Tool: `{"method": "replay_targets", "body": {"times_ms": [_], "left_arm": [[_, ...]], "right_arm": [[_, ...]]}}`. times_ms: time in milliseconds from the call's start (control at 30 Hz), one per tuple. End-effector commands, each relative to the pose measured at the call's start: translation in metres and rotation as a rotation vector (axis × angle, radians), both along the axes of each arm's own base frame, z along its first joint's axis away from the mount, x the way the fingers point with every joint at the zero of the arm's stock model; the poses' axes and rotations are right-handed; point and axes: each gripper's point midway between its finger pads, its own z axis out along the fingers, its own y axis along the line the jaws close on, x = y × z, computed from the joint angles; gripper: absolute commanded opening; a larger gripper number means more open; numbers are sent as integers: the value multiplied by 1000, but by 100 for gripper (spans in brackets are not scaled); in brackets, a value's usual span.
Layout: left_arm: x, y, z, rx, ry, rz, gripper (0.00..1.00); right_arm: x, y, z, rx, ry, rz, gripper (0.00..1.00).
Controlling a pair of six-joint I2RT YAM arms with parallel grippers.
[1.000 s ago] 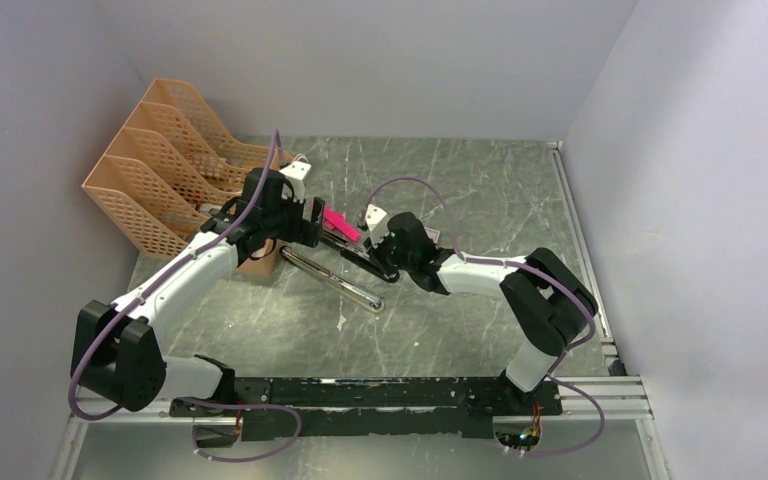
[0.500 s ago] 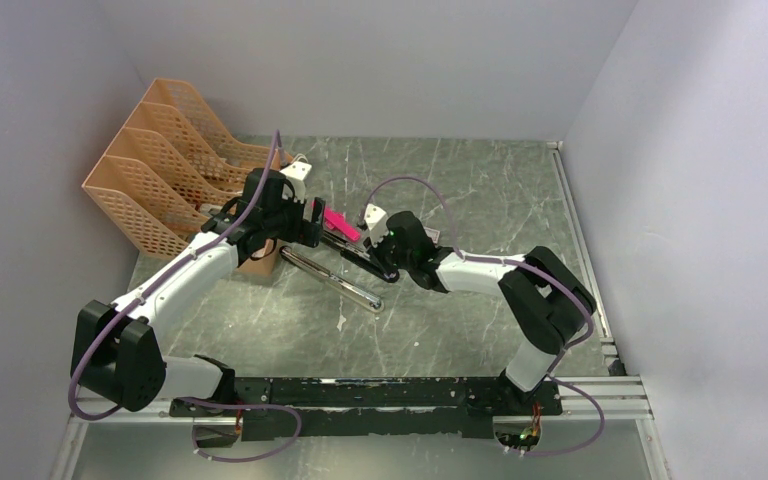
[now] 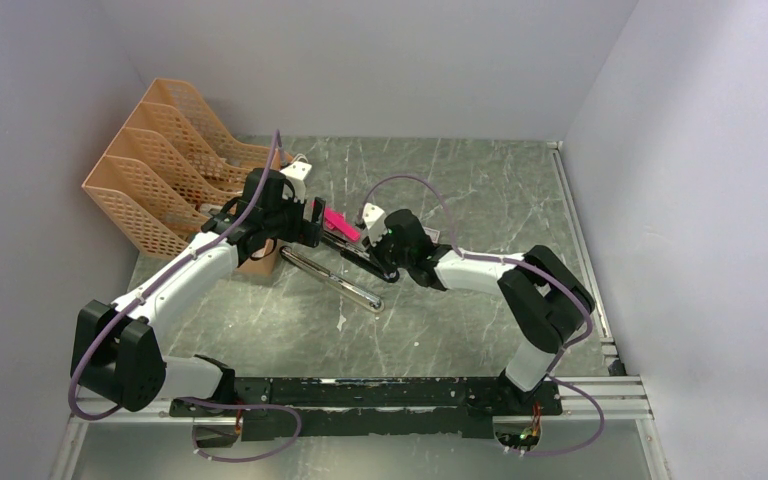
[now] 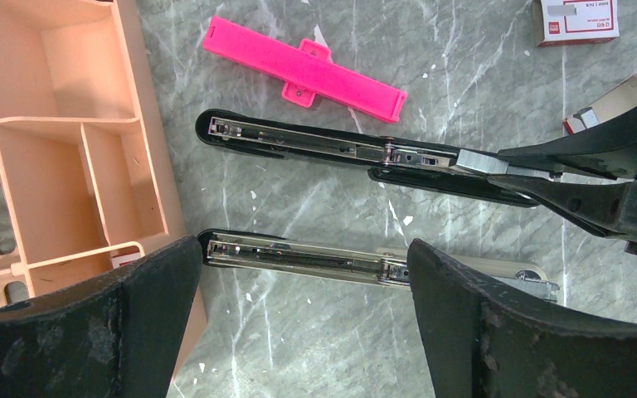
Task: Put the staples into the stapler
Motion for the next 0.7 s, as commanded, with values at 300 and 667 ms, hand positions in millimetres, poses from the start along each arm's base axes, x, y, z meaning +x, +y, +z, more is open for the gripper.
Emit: {"method": "replay_targets", "body": {"times_ms": [300, 667], "left_arm": [[2, -3, 11, -13, -48, -14, 97], [2, -3, 11, -12, -49, -14, 97]], "right_arm": [[-6, -5, -13, -64, 78, 5, 0], [-10, -4, -10, -71, 86, 31, 0]]}}
